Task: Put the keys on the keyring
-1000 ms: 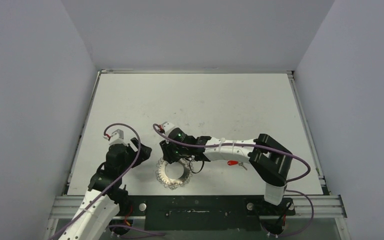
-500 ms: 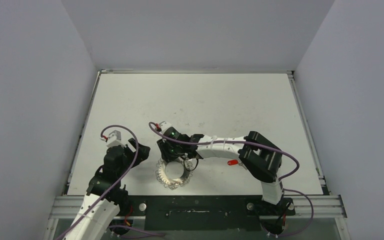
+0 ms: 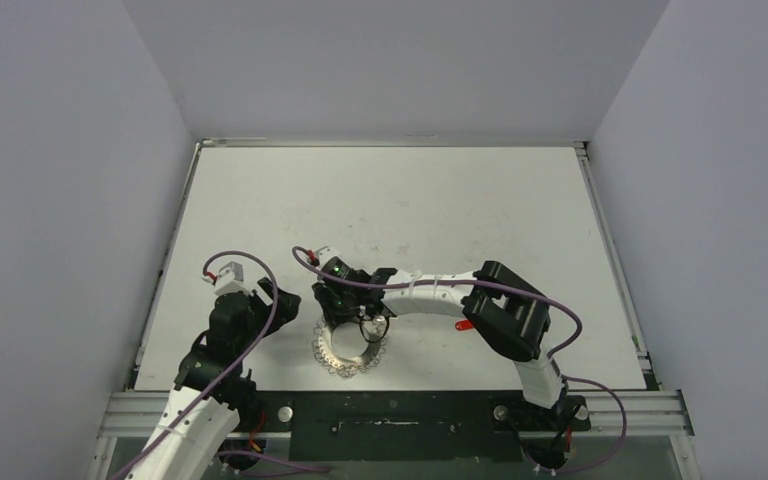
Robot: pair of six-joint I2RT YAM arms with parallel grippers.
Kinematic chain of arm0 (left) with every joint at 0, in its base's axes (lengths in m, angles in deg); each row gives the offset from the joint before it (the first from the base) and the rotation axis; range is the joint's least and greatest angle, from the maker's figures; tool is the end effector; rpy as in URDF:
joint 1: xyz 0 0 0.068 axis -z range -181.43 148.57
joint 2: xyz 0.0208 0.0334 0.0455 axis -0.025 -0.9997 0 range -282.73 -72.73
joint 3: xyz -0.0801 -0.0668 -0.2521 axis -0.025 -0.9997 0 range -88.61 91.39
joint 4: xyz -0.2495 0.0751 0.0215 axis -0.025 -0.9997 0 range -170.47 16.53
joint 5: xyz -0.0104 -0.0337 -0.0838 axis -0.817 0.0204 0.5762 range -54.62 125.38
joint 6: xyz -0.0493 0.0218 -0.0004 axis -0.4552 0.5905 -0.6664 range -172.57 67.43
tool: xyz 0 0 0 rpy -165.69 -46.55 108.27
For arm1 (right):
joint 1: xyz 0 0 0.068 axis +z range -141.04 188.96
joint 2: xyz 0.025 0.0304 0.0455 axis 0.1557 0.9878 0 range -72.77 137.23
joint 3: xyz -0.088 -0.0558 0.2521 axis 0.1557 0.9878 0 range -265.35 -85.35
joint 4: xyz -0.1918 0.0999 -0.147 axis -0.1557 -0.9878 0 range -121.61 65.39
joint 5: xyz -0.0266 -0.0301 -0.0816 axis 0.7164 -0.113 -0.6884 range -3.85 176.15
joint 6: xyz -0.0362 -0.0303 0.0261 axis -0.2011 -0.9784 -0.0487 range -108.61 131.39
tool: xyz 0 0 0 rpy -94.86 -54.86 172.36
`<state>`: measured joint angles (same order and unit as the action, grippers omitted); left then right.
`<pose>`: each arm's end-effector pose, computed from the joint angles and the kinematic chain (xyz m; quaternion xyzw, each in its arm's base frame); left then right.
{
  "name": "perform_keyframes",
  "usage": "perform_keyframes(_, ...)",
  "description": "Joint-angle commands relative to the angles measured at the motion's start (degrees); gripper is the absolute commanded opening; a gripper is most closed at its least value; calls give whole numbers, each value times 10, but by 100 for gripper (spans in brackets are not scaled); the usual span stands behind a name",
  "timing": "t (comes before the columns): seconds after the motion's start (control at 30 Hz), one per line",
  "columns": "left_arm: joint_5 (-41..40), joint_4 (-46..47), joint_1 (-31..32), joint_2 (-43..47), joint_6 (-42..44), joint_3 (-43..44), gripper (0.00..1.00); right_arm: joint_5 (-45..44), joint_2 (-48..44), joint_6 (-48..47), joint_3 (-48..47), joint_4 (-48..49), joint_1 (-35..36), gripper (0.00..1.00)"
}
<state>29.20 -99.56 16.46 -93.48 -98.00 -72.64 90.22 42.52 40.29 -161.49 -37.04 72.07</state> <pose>0.1116 -0.0320 0.1903 -0.2325 0.8372 -0.2188 0.4440 0.1915 0.3836 0.1582 -0.2887 0.8985 0.2600 0.2043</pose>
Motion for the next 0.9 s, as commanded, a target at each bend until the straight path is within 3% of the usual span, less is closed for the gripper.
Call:
perform_keyframes(0.0,-2,19,-2,-2,1,-1,73,-34,-4,9,-24,-10,1,28)
perform_keyframes(0.2,2,23,-2,-7,2,-5,73,-29,-21,10,-11,0,-7,27)
perform_keyframes(0.37,3,29,-2,-8,2,-9,73,-13,-24,5,-4,7,-20,5)
perform_keyframes(0.47,5,30,-2,-9,1,-10,73,11,-26,5,-1,15,-25,3)
perform_keyframes(0.6,6,33,-2,-11,1,-12,73,30,-38,6,8,23,-31,9)
perform_keyframes(0.77,11,38,-2,-14,2,-14,73,38,-62,5,25,31,-43,25)
perform_keyframes(0.87,13,42,-2,-18,2,-15,73,37,-76,-2,29,30,-44,30)
